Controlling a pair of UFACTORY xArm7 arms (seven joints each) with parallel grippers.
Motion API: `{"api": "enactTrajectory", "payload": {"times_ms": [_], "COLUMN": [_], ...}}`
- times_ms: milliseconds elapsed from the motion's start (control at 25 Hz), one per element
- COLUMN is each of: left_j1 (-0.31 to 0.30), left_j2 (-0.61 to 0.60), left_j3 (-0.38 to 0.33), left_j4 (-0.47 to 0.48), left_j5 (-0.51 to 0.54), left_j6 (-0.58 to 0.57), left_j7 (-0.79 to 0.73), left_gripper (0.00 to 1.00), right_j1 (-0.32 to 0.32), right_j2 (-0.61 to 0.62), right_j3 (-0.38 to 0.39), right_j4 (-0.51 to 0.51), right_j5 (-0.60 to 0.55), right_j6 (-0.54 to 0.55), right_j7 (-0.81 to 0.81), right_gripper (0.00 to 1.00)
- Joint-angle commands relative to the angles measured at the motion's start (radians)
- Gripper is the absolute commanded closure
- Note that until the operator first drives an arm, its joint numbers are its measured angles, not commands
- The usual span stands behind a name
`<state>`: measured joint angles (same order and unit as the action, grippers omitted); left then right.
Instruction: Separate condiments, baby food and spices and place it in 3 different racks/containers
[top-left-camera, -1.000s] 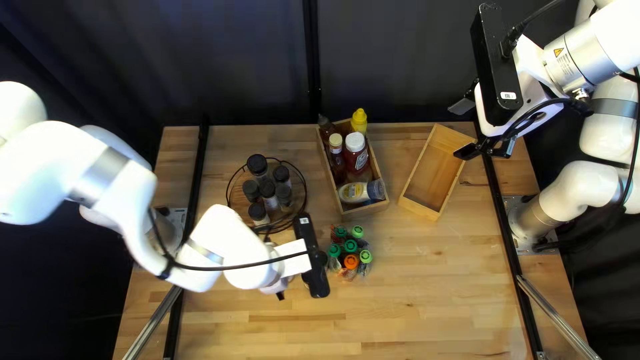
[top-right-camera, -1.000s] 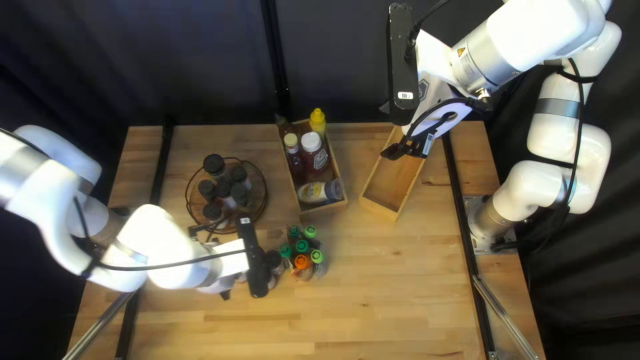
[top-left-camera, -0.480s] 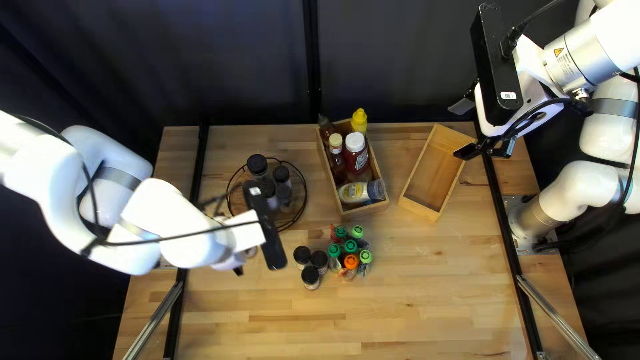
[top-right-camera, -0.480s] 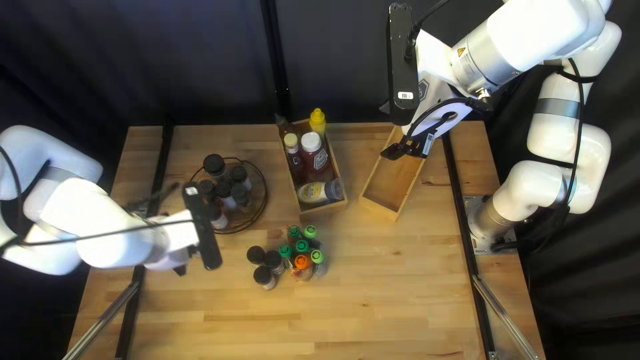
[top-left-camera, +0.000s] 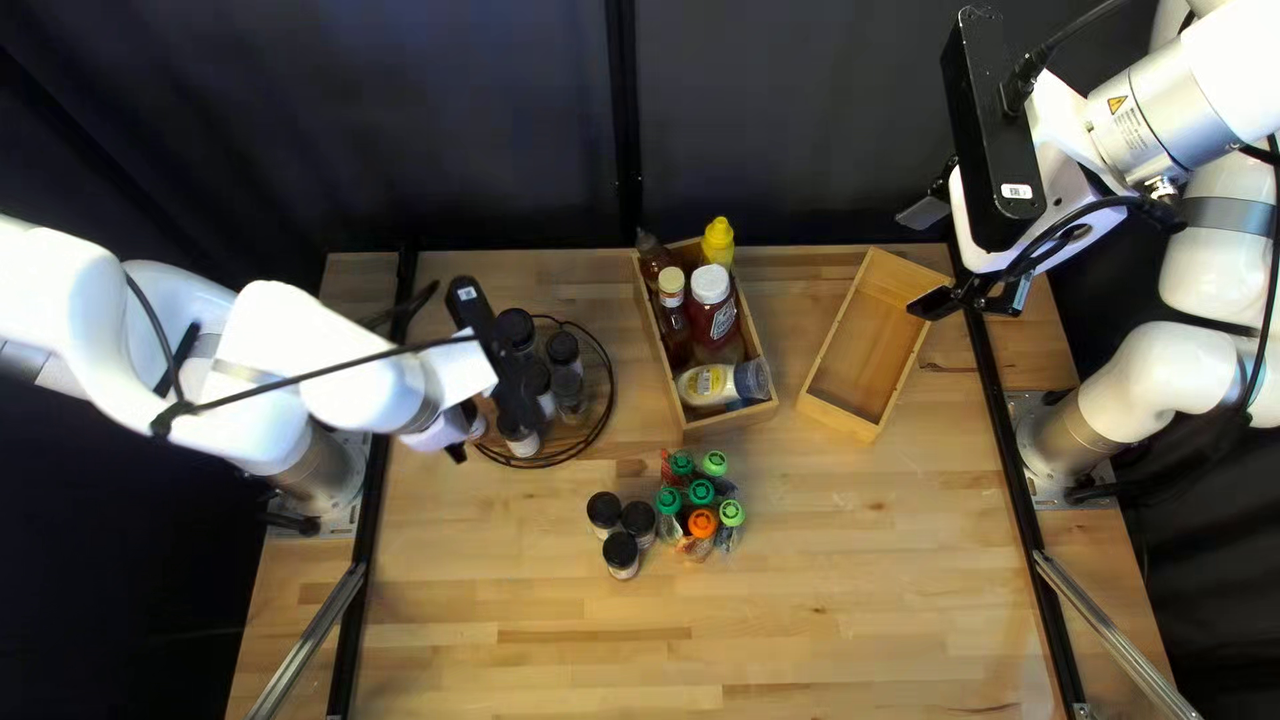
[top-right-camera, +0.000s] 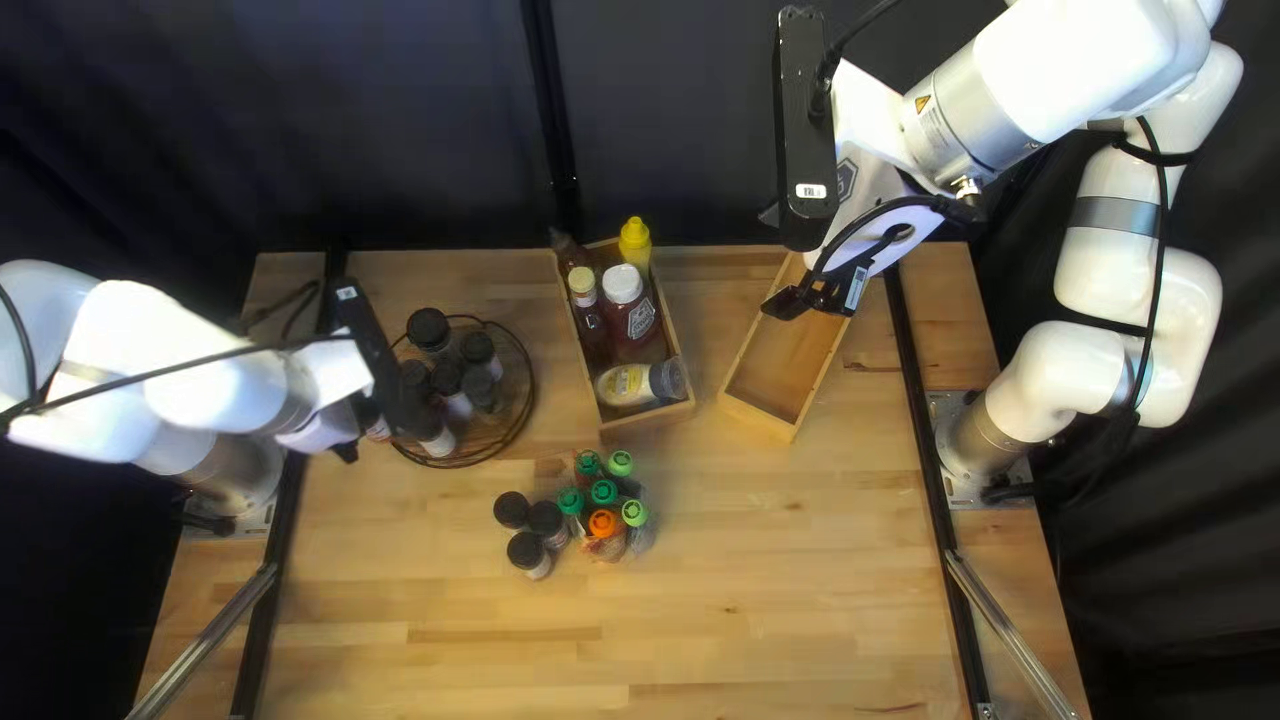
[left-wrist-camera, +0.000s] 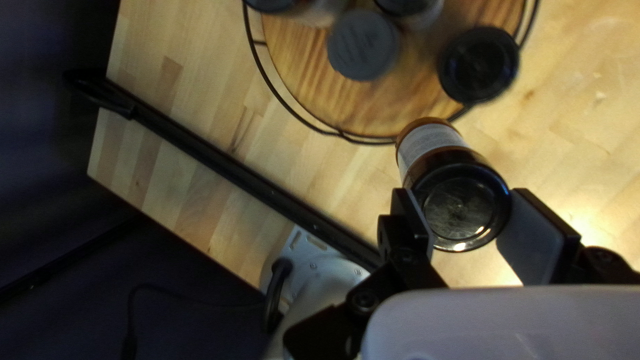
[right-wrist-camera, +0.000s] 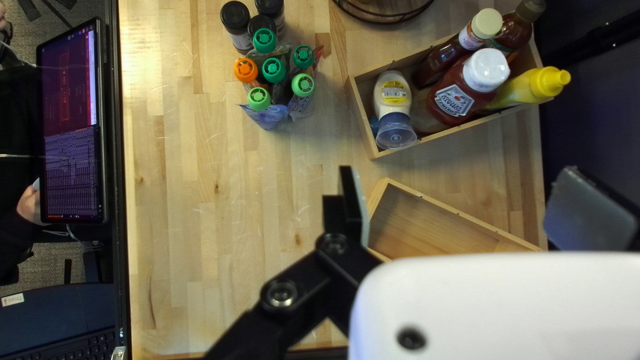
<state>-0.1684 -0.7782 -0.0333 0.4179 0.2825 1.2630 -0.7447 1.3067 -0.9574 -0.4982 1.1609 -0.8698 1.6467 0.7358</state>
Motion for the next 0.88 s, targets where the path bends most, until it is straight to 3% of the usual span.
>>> {"api": "enactTrajectory", "payload": {"times_ms": [40,400,680,760,800,880], "left_j1": [0.017,0.032,0.038,0.037,0.037,0.036], "left_j2": [0.019,0.051,0.072,0.078,0.08,0.08], "left_j3": [0.034,0.065,0.081,0.084,0.085,0.086], "left_j4": [-0.033,-0.095,-0.121,-0.124,-0.124,-0.123], "left_j5": [0.019,0.036,0.038,0.037,0.036,0.034], "left_j6": [-0.071,-0.179,-0.229,-0.238,-0.239,-0.238], "left_j7": [0.016,0.018,0.019,0.019,0.02,0.022], "left_gripper": [0.94,0.92,0.85,0.78,0.7,0.43], "right_j1": [0.0,0.0,0.0,0.0,0.0,0.0], "right_j2": [0.0,0.0,0.0,0.0,0.0,0.0], "right_j3": [0.0,0.0,0.0,0.0,0.0,0.0], "right_j4": [0.0,0.0,0.0,0.0,0.0,0.0], "right_j5": [0.0,0.0,0.0,0.0,0.0,0.0], "right_j6": [0.0,0.0,0.0,0.0,0.0,0.0], "right_j7": [0.0,0.0,0.0,0.0,0.0,0.0], "right_gripper": [0.0,0.0,0.0,0.0,0.0,0.0]}}
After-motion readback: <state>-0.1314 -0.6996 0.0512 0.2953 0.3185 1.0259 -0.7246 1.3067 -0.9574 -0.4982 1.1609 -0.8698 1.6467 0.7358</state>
